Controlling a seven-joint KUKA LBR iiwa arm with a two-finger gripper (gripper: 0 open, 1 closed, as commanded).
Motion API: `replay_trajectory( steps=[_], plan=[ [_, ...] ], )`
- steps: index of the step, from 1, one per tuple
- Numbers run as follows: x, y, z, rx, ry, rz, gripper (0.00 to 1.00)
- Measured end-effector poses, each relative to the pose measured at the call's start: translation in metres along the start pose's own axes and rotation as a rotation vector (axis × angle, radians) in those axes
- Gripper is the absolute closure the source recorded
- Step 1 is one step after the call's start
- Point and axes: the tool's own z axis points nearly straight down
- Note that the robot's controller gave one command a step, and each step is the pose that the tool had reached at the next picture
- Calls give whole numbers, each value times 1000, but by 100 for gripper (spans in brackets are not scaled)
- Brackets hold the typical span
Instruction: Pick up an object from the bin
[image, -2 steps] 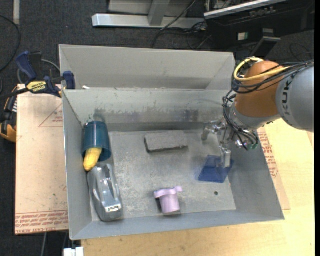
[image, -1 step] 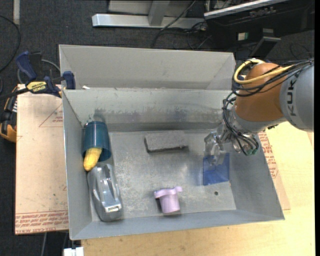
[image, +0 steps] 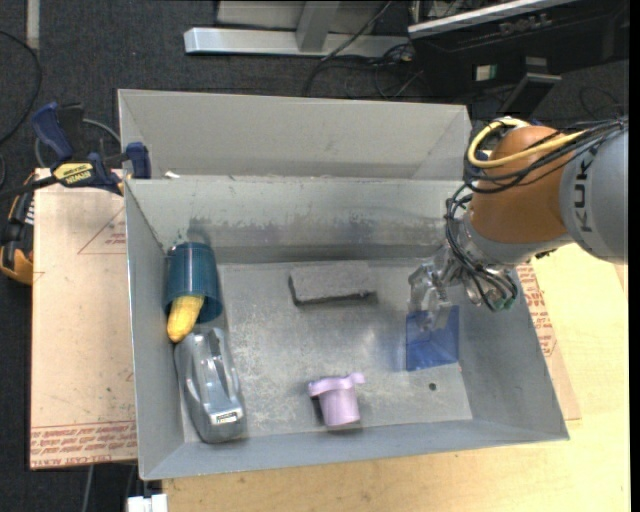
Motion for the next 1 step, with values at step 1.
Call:
replay_trajectory(
  steps=[1],
  plan=[
    [-14,-9,-23,0,-5,17,100]
  ],
)
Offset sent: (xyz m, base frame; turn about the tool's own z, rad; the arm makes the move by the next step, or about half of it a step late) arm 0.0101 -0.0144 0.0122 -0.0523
